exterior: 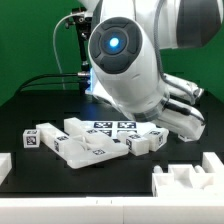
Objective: Assemble chair
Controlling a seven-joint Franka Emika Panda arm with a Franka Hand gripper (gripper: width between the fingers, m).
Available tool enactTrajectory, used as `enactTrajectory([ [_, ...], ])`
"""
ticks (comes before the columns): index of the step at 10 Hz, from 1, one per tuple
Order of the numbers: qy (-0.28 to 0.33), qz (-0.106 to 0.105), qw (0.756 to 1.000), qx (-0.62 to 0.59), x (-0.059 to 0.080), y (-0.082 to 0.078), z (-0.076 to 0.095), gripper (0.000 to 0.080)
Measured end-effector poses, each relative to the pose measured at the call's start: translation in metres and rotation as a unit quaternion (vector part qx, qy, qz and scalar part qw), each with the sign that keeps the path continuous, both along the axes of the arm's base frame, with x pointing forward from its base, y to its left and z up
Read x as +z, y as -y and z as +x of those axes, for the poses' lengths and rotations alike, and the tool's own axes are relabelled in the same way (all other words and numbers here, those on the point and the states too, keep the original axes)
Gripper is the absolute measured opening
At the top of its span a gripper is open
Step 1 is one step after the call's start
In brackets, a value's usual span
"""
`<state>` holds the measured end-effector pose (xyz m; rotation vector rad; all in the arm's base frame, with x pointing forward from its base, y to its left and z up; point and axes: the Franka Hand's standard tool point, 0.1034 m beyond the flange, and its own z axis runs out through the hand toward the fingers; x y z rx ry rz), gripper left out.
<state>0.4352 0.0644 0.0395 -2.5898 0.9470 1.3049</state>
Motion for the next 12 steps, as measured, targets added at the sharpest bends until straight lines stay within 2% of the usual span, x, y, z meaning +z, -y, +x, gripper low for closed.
enactTrajectory([
  [3,-0.011,0.012,1.0,-0.007,0.0,0.007,-0.005,0.0649],
  [6,-0.012,0.011,1.0,-0.008,-0.001,0.008,-0.005,0.0649],
  [8,-0.012,0.028,0.998,-0.049,-0.006,0.002,-0.007,0.0649],
  [9,-0.014,0.022,0.998,-0.053,-0.006,0.002,-0.006,0.0649],
  [12,-0.021,0.024,0.998,-0.058,-0.01,0.0,-0.012,0.0649],
])
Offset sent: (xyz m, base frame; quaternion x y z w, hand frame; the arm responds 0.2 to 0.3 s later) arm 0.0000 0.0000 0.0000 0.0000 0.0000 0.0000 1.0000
